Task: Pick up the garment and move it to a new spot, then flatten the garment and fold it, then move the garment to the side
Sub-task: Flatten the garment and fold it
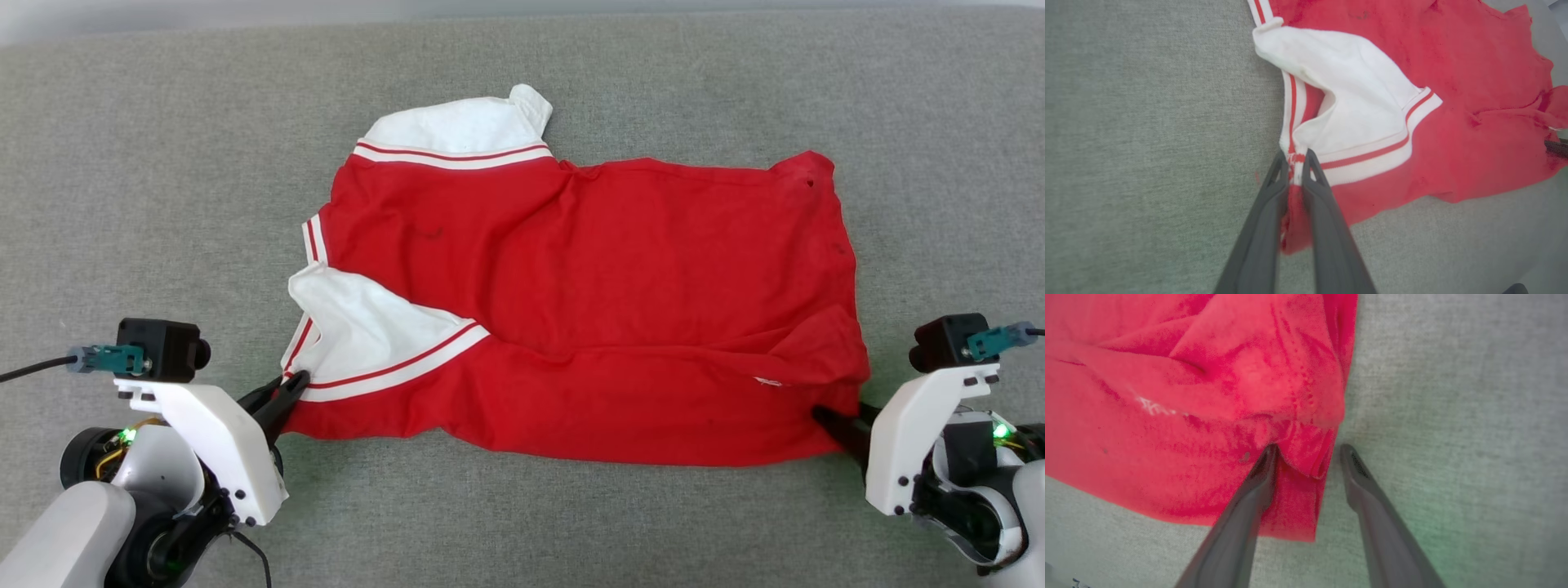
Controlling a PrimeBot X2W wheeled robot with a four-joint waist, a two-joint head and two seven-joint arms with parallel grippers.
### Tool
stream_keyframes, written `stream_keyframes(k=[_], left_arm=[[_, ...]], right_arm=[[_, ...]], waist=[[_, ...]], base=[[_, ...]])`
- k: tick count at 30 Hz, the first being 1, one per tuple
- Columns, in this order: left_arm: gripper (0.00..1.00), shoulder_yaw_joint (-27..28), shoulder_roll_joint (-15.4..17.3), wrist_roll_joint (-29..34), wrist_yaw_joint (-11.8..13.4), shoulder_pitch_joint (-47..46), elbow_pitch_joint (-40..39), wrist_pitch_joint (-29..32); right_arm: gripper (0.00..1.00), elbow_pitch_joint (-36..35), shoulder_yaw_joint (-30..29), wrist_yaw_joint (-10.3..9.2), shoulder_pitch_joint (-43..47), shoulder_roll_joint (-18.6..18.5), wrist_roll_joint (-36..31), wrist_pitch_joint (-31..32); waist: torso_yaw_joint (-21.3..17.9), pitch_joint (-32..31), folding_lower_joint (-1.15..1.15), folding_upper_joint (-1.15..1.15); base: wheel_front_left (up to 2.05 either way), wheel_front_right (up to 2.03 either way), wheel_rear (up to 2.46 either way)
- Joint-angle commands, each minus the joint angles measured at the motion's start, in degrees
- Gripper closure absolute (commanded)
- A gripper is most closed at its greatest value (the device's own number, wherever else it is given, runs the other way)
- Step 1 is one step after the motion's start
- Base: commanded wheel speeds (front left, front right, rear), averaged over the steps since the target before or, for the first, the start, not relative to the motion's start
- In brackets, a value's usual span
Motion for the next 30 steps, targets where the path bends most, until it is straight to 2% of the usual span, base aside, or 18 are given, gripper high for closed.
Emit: stream_keyframes(k=[1, 9, 16, 25, 30], left_arm=[[1.00, 0.0, -0.3, -0.1, -0.3, 0.3, 0.3, -0.4], [1.00, -0.2, -1.3, 0.3, -0.1, 1.7, 1.8, -2.7], [1.00, 0.5, -2.6, -0.2, 1.1, 4.1, 2.4, -5.1], [1.00, 2.8, -1.2, -1.2, 5.4, 11.7, -1.5, -6.9], [1.00, 2.9, -1.3, -2.8, 7.1, 16.4, -2.8, -6.3]], right_arm=[[1.00, 3.4, 4.2, 0.67, 1.6, 3.6, 0.7, 0.7], [1.00, -1.0, 2.6, 0.43, -0.3, -0.8, -0.2, -2.5], [1.00, -5.8, 2.3, 0.35, 2.0, -1.9, -0.1, -4.0], [1.00, -11.0, 0.2, 0.35, 7.4, -2.5, 0.6, -2.9], [1.00, -13.0, -2.3, 0.35, 11.3, -1.4, 0.4, -1.0]], waist=[[0.1, -0.3, 0.00, 0.00], [-0.2, -3.3, 0.00, 0.00], [0.0, -7.8, 0.00, 0.00], [1.0, -12.3, 0.00, 0.00], [1.3, -13.1, 0.00, 0.00]], base=[[0.00, 0.00, 0.00], [0.00, 0.00, 0.00], [0.00, 0.00, 0.00], [0.00, 0.00, 0.00], [0.00, 0.00, 0.00]])
